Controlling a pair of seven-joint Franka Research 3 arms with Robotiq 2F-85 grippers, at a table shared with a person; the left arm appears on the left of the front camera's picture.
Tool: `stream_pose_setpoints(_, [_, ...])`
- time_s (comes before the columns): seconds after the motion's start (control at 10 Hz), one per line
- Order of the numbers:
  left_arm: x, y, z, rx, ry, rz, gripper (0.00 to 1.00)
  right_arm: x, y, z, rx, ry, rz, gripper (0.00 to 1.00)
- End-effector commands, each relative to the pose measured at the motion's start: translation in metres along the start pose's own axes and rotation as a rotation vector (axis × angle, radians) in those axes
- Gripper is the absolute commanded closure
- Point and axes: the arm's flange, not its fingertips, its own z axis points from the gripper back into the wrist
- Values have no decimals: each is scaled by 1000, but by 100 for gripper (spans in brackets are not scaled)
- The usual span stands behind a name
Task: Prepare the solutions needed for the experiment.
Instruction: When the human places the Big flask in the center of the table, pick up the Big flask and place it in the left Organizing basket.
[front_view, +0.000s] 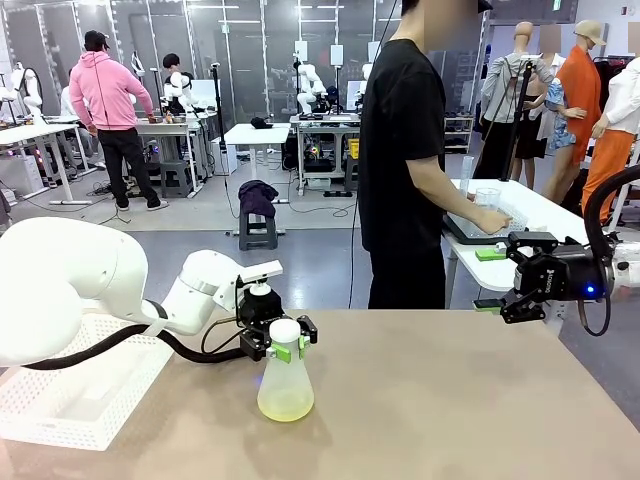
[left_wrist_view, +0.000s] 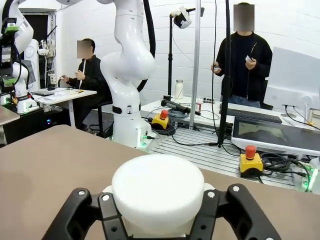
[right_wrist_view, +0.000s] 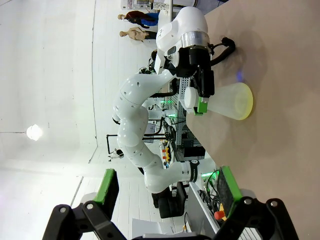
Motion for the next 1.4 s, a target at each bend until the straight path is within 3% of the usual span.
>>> stream_pose_setpoints(0.0, [-22,-26,-2,20,-46,-12,98,0,1,1,3,1,10,0])
stream_pose_setpoints(0.3, [-13,-31,-4,25,-40,-19,100,0,1,1,3,1,10,0])
stream_pose_setpoints(0.7, [39,-38,-12,19,85,-64,98,0,1,1,3,1,10,0])
stream_pose_setpoints(1.1, [106,-68,12,70,145,-181,98,0,1,1,3,1,10,0])
stream_pose_setpoints(1.3, [137,-106,25,142,200,-208,98,0,1,1,3,1,10,0])
